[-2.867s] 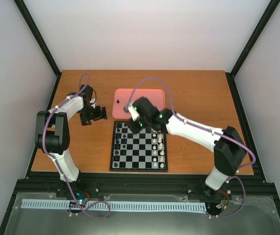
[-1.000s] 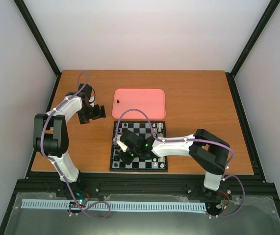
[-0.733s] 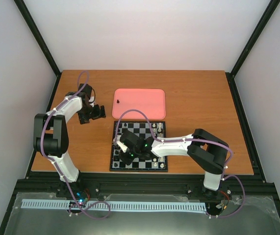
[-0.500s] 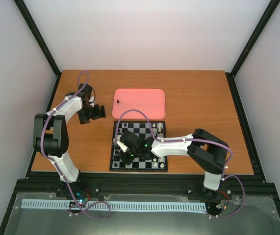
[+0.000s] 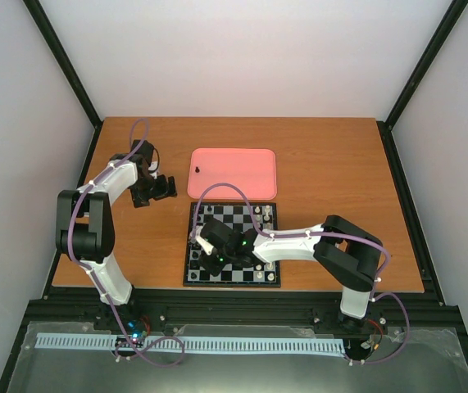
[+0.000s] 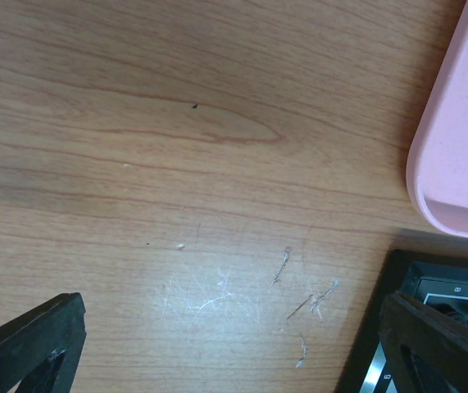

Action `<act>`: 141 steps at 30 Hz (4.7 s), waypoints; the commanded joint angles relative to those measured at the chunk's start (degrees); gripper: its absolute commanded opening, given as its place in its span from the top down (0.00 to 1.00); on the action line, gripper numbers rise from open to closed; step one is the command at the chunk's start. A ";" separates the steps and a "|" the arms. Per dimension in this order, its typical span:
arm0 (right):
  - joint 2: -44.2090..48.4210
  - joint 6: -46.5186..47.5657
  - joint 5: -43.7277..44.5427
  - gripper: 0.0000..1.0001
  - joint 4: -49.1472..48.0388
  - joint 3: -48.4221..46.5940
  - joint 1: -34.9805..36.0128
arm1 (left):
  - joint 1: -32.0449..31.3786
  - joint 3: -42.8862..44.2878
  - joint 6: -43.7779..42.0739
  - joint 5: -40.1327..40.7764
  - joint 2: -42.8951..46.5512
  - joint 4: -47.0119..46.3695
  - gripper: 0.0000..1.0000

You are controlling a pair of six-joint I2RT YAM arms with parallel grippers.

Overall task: Set up the chess pieces on the board
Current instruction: Place the chess piece on the chessboard, then pick up the chess piece from the storage box, then place the chess piece on the chessboard.

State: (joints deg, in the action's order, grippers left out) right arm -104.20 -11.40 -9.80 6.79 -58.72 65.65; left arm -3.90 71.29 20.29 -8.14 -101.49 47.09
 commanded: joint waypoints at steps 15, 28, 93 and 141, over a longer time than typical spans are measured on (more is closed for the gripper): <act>12.73 4.19 8.59 0.51 13.35 -8.95 -1.07 | 0.07 1.45 -0.73 0.40 1.75 0.10 0.00; -10.62 6.65 7.98 0.39 23.36 -39.20 -18.06 | 0.05 1.46 -0.63 -0.92 2.84 0.24 0.00; -17.95 2.52 7.14 0.51 27.07 -46.80 -43.36 | -13.26 54.66 1.53 10.27 -39.91 10.95 0.83; -1.00 2.36 7.73 0.51 23.04 -24.72 -43.59 | -52.61 -10.01 19.85 11.08 25.87 11.48 0.99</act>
State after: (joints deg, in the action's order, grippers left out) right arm -108.05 -8.64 -2.37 31.46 -84.79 22.48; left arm -51.86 65.87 35.46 2.15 -76.75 61.95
